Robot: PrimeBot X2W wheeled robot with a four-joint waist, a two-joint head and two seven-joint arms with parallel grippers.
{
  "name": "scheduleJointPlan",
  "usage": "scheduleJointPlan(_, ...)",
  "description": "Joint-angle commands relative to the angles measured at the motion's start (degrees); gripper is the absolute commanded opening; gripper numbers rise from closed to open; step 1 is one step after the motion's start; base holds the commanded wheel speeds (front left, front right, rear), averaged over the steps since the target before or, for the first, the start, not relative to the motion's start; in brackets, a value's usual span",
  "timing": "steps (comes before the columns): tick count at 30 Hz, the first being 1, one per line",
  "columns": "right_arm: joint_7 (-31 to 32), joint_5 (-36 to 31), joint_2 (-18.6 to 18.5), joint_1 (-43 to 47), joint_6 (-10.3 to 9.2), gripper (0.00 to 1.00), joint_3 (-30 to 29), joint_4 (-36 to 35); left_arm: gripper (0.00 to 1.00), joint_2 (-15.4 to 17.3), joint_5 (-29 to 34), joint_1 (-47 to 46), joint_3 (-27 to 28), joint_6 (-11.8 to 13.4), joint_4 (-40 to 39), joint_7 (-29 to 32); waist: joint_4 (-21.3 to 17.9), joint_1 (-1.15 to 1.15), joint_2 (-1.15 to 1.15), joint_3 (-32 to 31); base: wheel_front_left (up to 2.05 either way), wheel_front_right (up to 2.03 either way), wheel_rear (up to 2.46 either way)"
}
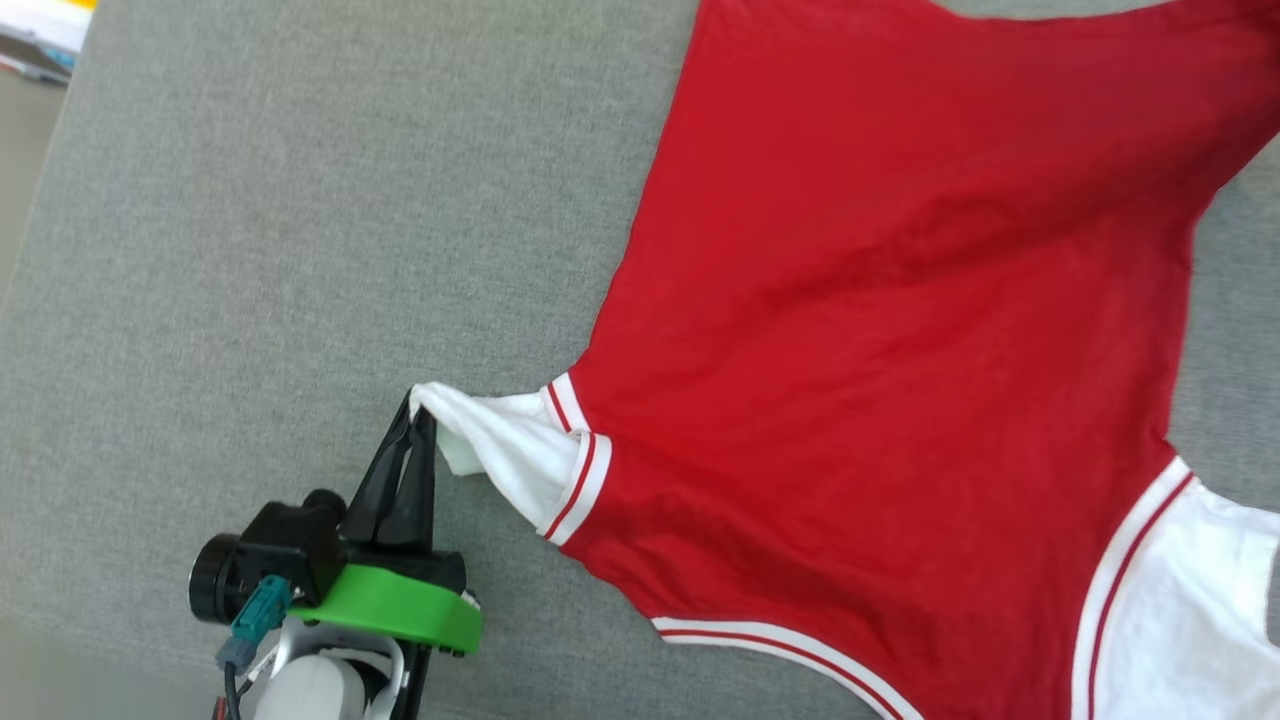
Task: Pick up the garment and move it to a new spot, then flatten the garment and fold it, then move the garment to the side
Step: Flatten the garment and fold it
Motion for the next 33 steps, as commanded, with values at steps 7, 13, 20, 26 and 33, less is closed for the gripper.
scheduleJointPlan(7,-5.37,5.32,-5.3,14.68,0.0,0.0,-2.51,-11.23,0.0,1.11,-0.27,4.31,2.49,0.36,0.75,-0.33,-5.47,0.0,0.0,-9.04,0.0,0.0,0.0)
scheduleJointPlan(13,-6.84,4.24,-6.28,30.0,0.0,0.0,-9.03,-18.18,0.0,1.46,-0.96,7.08,3.66,0.58,0.9,-0.33,-7.2,0.0,0.0,-12.04,0.0,0.0,0.0)
scheduleJointPlan(20,-5.67,1.14,-2.03,49.7,0.0,0.0,-20.34,-21.49,0.0,2.34,-1.03,8.67,3.86,0.7,1.27,-0.29,-7.98,0.0,0.0,-14.21,0.0,0.0,0.0)
scheduleJointPlan(26,-3.83,-1.74,5.56,64.52,0.0,0.0,-25.44,-21.57,0.0,2.86,-1.16,9.03,3.92,0.93,2.26,-0.28,-8.27,0.0,0.0,-14.91,0.0,0.0,0.0)
scheduleJointPlan(33,-5.12,-3.85,11.68,70.68,0.0,0.0,-26.84,-17.19,0.0,2.98,-1.35,8.96,3.79,1.11,3.38,-0.29,-8.42,0.0,0.0,-15.21,0.0,0.0,0.0)
